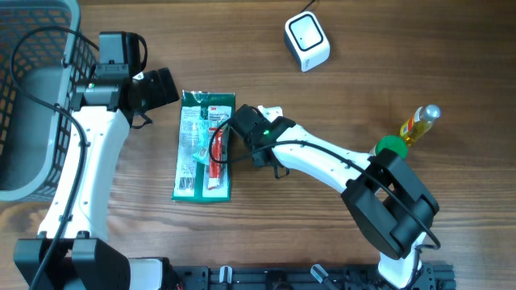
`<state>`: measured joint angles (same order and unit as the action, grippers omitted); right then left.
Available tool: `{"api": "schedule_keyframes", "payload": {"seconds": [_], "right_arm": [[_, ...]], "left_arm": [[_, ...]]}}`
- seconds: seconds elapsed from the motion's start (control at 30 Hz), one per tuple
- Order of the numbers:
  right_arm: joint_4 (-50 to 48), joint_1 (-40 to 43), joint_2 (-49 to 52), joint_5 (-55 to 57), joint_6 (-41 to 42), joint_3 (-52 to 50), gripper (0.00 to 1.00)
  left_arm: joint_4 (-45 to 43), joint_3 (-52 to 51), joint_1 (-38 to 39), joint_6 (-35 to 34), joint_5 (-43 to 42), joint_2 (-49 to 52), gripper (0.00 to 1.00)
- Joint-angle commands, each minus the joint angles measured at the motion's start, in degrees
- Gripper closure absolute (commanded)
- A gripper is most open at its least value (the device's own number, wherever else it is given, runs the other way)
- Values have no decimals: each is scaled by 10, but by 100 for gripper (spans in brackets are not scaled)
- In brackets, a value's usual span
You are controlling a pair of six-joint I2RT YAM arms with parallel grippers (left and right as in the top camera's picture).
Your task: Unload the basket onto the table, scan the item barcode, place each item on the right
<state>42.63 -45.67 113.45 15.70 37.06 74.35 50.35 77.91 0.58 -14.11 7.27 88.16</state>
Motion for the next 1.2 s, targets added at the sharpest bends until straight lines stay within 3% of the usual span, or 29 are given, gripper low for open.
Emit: {"api": "schedule_keyframes", "payload": {"seconds": [0.0, 0.5, 0.97, 1.17], "right_arm": [[29, 1, 6, -7, 6, 0, 96], [47, 37, -151, -205, -58, 4, 96], [24, 109, -162, -523, -195, 2, 96], [15, 116, -162, -548, -214, 2, 96]], "left_arm": [[-1, 3, -3, -5, 3, 1, 0], [-1, 3, -3, -5, 3, 1, 0], [-1, 3, -3, -5, 3, 1, 0], [-1, 3, -3, -5, 3, 1, 0]]}}
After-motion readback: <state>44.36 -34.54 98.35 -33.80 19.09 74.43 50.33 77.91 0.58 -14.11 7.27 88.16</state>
